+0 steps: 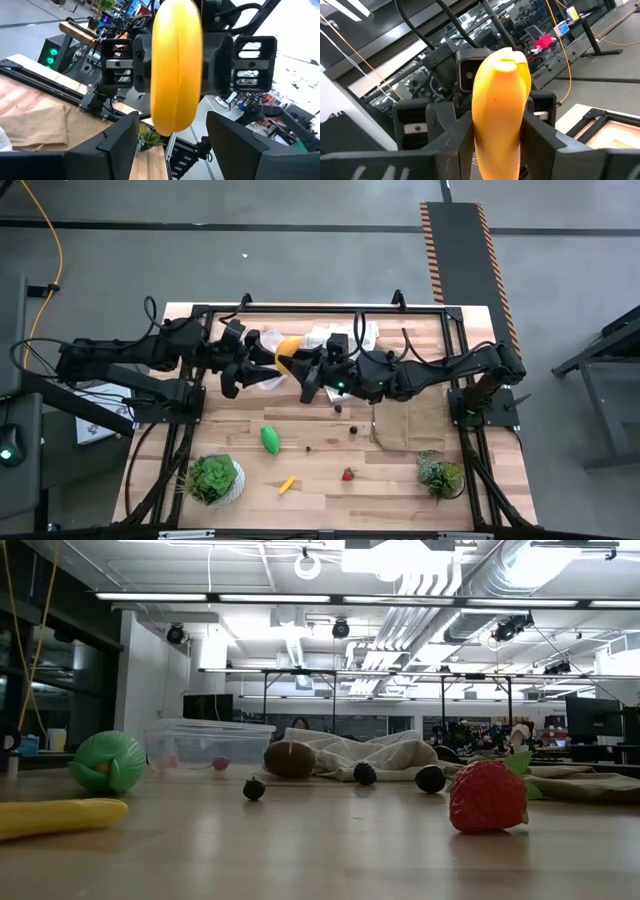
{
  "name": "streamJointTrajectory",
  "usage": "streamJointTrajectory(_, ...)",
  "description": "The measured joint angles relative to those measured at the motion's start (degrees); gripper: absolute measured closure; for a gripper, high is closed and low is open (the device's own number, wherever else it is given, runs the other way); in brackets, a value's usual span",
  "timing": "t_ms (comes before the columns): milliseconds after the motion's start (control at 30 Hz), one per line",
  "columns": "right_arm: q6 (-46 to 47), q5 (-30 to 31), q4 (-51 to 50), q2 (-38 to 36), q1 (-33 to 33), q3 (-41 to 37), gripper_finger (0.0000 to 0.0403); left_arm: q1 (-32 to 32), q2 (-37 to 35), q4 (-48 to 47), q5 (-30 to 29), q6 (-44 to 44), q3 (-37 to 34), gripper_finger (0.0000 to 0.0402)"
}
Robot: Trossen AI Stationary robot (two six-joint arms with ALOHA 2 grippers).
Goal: Pick and placing Produce into tupperware
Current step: Put the yellow banana into the transparent bin
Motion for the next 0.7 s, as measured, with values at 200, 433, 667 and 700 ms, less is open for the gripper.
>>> streamJointTrajectory(200, 0.0, -0.11, -0.03, 0.0, -0.03, 0.0, 0.0284, 0.0, 1.07, 1.07, 0.79, 0.03, 0.0, 0.0181)
streamJointTrajectory(433, 0.0, -0.11, -0.2, 0.0, -0.03, 0.0, 0.0284, 0.0, 1.59, 4.02, 1.01, 0.28, 0.02, 0.0181)
streamJointTrajectory(667, 0.0, -0.77, -0.2, 0.0, -0.03, 0.0, 0.0284, 0.0, 2.23, 4.31, 1.03, 0.52, 0.0, 0.0181)
streamJointTrajectory(700, 0.0, -0.77, -0.19, 0.0, -0.03, 0.0, 0.0284, 0.0, 2.39, 4.4, 1.02, 0.73, 0.0, 0.0181)
